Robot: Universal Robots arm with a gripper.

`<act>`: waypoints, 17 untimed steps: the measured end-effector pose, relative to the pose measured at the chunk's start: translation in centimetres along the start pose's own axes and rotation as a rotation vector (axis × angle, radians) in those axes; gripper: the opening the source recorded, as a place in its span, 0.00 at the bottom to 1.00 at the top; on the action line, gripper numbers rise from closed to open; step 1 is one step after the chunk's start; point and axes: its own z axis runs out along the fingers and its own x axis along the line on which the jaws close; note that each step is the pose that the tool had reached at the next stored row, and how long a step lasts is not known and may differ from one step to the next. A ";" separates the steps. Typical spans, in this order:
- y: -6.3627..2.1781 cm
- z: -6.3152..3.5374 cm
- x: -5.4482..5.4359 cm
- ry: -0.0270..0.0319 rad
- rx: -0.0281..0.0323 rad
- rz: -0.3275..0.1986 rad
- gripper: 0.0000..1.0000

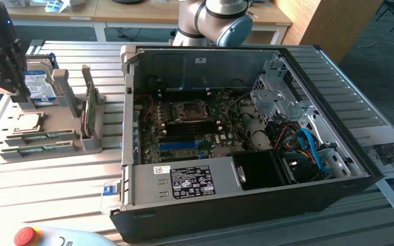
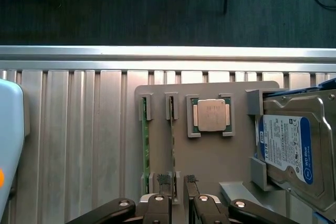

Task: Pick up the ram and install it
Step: 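Pick up the ram and move it above insertion slot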

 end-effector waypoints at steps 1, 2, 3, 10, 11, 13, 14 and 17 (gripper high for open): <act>0.00 0.09 0.0 0.0005 0.0001 0.000 0.24; -0.01 0.18 0.0 0.0010 0.0000 0.000 0.24; -0.01 0.27 0.0 0.0014 0.0000 0.000 0.24; -0.04 0.91 0.0 0.0046 0.0000 0.000 0.24; -0.04 1.02 0.0 0.0053 0.0000 0.000 0.24; -0.06 1.28 0.0 0.0068 0.0001 0.000 0.24; -0.06 1.44 0.0 0.0078 0.0001 0.000 0.24; -0.08 1.90 -0.1 0.0108 0.0002 0.001 0.24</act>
